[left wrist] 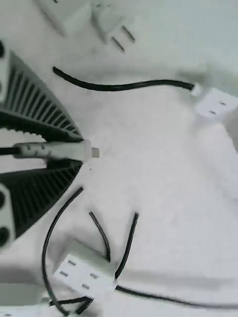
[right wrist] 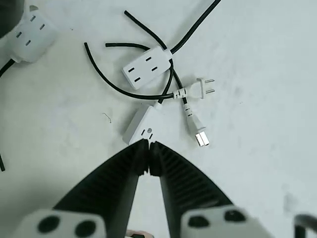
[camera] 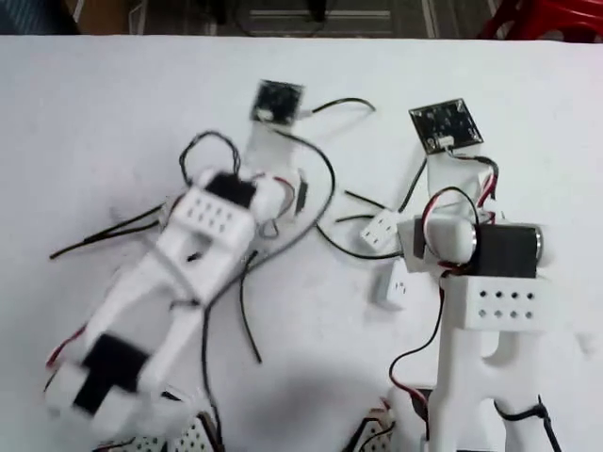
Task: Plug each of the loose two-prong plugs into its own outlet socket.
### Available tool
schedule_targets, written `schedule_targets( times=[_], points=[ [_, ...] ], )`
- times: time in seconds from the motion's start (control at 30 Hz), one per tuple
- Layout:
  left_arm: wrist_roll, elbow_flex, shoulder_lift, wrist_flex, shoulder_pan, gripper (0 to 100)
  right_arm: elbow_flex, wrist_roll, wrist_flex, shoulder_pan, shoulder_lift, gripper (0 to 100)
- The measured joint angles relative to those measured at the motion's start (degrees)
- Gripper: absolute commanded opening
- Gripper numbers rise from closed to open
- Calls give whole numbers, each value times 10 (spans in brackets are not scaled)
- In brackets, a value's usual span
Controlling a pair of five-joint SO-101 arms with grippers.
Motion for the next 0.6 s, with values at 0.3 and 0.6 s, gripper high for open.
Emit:
schedule_targets(
  times=[0.3,0.6],
  points=[
    [353,-228,213,173,-33,25,62,0,-40,0,0,19],
    [512,-405,321,343,-33,24,70,0,-50,0,1,19]
  ],
)
